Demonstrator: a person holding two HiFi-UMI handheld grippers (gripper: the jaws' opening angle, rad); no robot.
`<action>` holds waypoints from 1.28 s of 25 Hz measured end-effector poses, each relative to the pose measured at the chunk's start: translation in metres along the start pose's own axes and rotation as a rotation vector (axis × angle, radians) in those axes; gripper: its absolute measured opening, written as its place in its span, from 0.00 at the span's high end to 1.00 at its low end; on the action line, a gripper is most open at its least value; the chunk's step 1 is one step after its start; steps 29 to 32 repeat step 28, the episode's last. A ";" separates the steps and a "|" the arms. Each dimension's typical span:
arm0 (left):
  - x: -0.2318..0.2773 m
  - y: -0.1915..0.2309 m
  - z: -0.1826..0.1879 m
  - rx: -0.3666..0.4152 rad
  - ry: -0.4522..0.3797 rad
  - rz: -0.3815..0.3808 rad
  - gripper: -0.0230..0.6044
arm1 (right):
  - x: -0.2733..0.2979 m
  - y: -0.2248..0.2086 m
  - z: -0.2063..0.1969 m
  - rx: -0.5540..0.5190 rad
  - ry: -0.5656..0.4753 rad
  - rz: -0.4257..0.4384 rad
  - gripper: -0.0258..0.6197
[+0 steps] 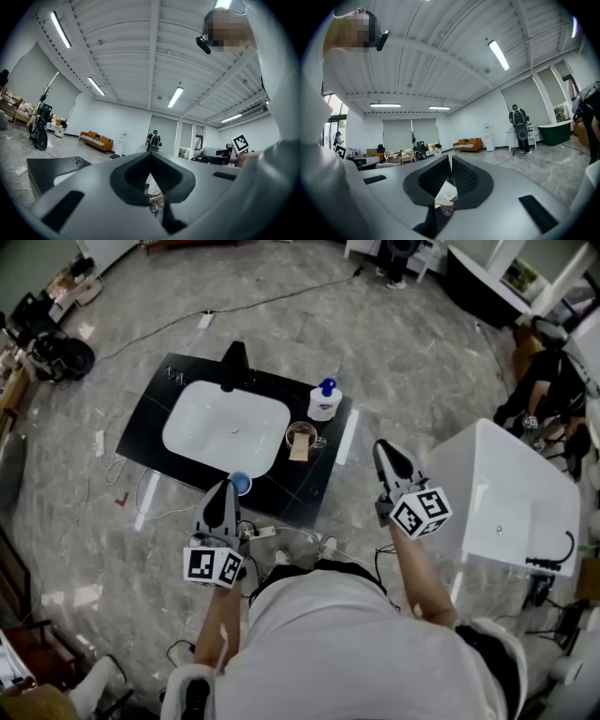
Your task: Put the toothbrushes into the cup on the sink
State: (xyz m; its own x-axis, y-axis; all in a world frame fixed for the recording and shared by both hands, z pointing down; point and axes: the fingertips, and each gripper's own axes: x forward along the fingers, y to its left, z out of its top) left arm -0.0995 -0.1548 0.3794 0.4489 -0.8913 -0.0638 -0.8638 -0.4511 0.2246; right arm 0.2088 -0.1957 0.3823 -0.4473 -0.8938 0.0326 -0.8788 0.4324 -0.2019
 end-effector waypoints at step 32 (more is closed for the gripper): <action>-0.026 0.011 0.001 0.003 -0.007 0.009 0.96 | 0.008 0.039 0.010 -0.090 -0.024 0.044 0.89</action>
